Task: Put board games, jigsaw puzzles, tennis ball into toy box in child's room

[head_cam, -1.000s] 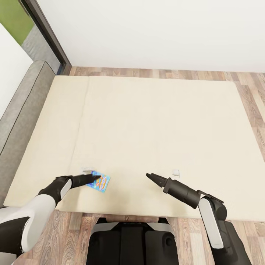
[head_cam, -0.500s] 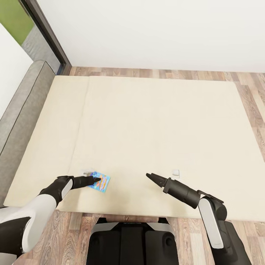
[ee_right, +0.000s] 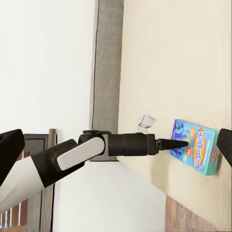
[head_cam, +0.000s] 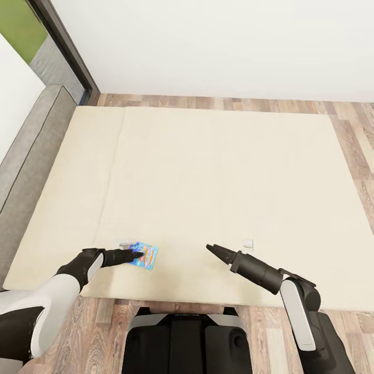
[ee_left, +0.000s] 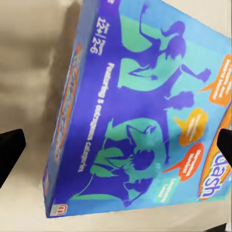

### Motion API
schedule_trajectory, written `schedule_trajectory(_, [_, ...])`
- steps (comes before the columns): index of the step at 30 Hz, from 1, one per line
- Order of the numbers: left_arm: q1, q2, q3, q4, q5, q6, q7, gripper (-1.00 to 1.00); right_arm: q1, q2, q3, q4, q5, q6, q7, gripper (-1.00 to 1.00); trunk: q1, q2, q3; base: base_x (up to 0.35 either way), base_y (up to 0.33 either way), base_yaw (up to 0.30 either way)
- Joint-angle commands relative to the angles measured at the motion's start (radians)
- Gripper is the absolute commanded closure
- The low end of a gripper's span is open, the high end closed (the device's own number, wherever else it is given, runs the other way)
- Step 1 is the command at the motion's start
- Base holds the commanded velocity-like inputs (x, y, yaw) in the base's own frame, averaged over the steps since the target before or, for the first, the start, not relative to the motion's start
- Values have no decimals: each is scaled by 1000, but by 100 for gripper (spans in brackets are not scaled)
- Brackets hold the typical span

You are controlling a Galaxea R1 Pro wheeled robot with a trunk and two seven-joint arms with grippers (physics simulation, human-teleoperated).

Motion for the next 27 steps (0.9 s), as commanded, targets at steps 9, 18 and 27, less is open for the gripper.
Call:
schedule_trajectory(9, [0,-1,7,0,2,12,-6,-100,-1,1,-2,0,-1,5,3,-100,1,-1,-1,-19,-66,0])
schedule_trajectory(18, [0,-2,8,0,2,11,-6,-100,-1,1,-3,0,-1,5,3,-100,1,-1,-1,-1,-95,0])
schedule_trajectory(27, [0,-14,9,0,2,9,-6,-100,-1,1,-2,0,-1,5,3,-100,1,-1,-1,0,-130,0])
